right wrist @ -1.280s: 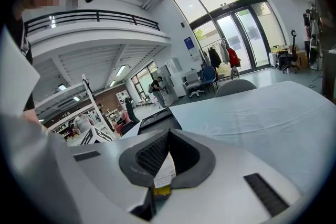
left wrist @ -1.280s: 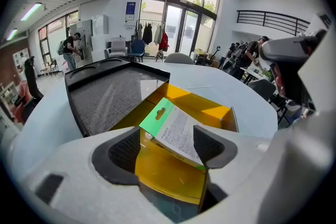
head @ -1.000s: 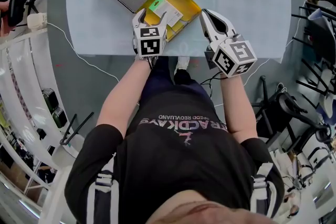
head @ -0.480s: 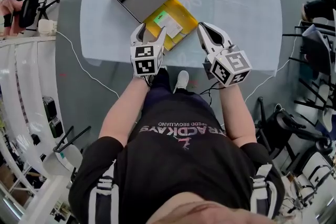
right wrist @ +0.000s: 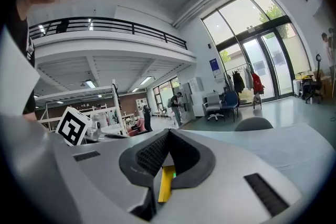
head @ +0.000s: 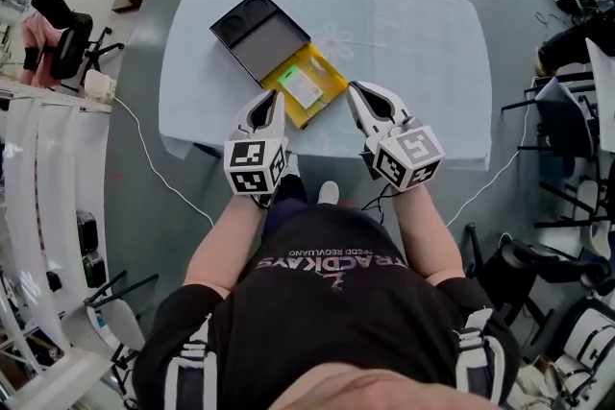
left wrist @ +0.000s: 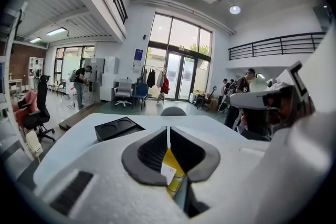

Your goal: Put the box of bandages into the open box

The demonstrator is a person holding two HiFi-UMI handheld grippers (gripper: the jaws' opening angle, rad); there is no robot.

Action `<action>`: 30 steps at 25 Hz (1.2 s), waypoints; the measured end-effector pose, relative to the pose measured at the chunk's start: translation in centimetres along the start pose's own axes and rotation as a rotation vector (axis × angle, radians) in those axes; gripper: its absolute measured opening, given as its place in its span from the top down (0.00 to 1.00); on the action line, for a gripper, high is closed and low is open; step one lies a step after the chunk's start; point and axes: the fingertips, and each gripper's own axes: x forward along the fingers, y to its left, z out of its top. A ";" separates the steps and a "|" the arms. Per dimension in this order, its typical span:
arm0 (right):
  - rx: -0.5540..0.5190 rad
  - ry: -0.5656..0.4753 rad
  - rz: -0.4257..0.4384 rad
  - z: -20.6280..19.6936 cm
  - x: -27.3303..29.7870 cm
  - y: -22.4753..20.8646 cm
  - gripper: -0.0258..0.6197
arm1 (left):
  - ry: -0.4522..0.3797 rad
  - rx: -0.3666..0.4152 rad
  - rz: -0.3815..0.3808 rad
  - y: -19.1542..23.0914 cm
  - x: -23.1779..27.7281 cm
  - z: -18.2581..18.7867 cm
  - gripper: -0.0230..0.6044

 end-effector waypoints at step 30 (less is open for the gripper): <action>-0.044 -0.110 -0.095 4.0 -2.3 10.6 0.94 | -0.159 0.094 -0.330 -1.8 -10.8 7.0 0.94</action>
